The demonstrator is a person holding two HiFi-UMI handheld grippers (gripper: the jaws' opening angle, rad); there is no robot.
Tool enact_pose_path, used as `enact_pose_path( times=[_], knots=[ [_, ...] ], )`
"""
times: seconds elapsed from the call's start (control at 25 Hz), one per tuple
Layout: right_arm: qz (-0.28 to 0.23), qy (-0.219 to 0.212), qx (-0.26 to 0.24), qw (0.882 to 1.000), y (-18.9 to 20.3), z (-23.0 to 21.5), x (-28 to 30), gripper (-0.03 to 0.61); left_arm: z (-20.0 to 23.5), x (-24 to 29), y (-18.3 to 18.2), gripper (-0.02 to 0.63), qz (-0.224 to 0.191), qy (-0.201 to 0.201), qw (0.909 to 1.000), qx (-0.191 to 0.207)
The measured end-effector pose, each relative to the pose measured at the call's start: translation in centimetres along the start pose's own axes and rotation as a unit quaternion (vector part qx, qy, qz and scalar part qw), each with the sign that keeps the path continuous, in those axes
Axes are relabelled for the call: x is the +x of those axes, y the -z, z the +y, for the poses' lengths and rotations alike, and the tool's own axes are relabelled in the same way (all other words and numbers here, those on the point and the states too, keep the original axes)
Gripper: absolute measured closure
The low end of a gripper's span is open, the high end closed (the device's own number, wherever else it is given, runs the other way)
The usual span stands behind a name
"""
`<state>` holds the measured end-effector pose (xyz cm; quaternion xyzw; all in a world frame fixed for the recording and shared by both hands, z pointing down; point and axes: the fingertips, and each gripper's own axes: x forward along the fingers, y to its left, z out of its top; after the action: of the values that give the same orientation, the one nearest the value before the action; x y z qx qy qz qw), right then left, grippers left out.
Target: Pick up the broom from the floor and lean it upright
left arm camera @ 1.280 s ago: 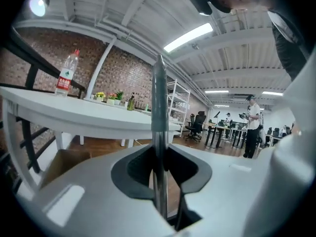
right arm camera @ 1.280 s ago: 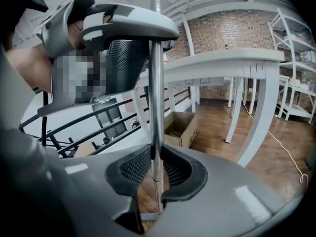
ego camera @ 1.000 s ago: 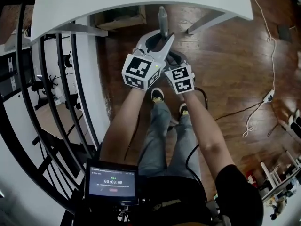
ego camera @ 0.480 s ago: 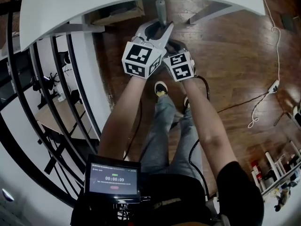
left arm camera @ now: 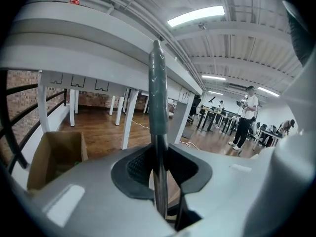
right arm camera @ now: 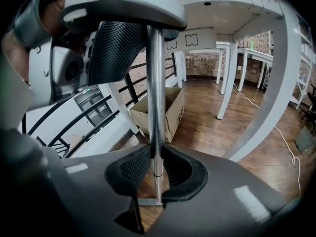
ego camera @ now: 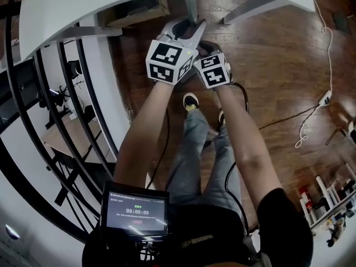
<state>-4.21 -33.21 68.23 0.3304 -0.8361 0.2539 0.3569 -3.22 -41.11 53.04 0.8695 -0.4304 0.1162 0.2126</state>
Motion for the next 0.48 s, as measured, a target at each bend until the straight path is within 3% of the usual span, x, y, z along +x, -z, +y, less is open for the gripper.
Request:
enact_pose_path(
  times=[0.24,0.48],
  knots=[
    [0.002,0.001,-0.004,1.0,-0.46,-0.33,0.17,0.494,0.11,0.2,-0.28,0.514,0.0,-0.004,1.0,0.003],
    [-0.012,0.002,0.015,1.0,-0.48,-0.46,-0.1,0.478,0.59,-0.25,-0.15,0.445,0.003,-0.016,0.9997,0.016]
  ],
)
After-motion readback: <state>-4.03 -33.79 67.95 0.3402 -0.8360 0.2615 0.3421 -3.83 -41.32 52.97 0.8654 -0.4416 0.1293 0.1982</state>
